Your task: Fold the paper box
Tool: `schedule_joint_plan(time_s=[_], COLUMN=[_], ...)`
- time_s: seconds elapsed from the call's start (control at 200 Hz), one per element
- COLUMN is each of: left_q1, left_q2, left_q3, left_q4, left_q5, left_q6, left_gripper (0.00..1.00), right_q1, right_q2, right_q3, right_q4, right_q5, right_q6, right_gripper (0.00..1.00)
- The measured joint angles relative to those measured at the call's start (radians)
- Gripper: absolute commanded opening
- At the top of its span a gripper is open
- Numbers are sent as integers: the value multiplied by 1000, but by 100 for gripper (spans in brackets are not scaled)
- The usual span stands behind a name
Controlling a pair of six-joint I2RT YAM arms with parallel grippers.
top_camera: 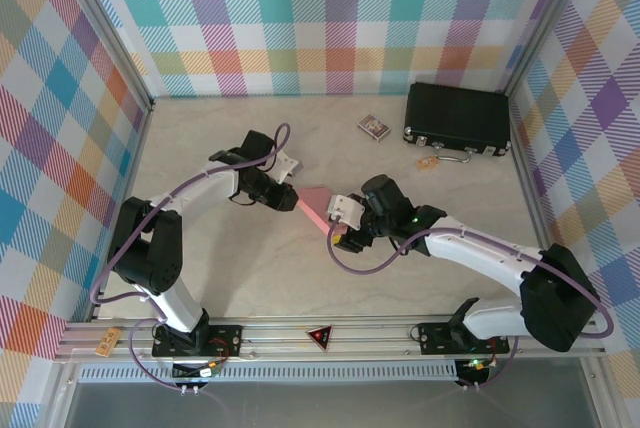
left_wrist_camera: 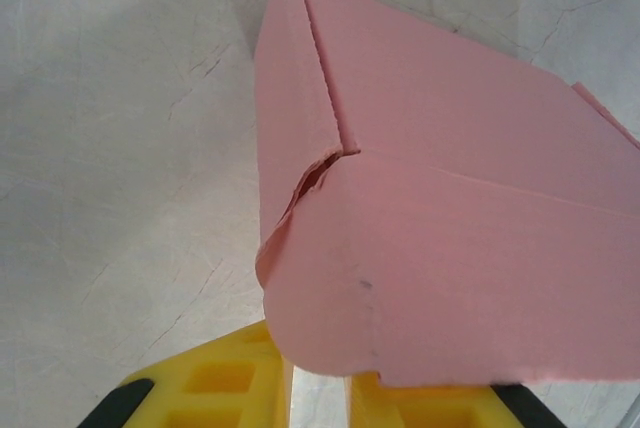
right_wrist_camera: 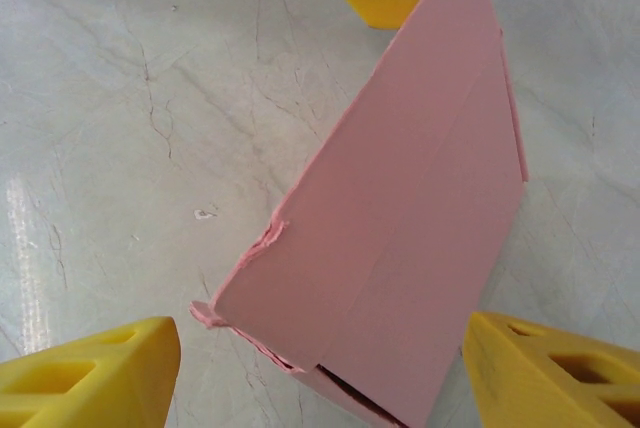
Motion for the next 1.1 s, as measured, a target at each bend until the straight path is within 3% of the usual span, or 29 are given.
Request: schedule_joint_plan(time_s=[0.57, 0.93, 1.1], left_q1=[-12, -14, -14], left_q2=[-150, -298, -366], left_q3=[-277, -358, -360], left_q4=[186, 245, 268], left_q5=[-134, -190, -221], left_q6=[-132, -161, -187], left_gripper=[40, 37, 42], right_q1=[-16, -53, -70], right_q2=[68, 119, 132], right_q3=[-7, 3, 15], right_q4=[48, 38, 16], right_q5=[45, 33, 28], right_q6=[79, 178, 244], right_gripper=[75, 70, 70])
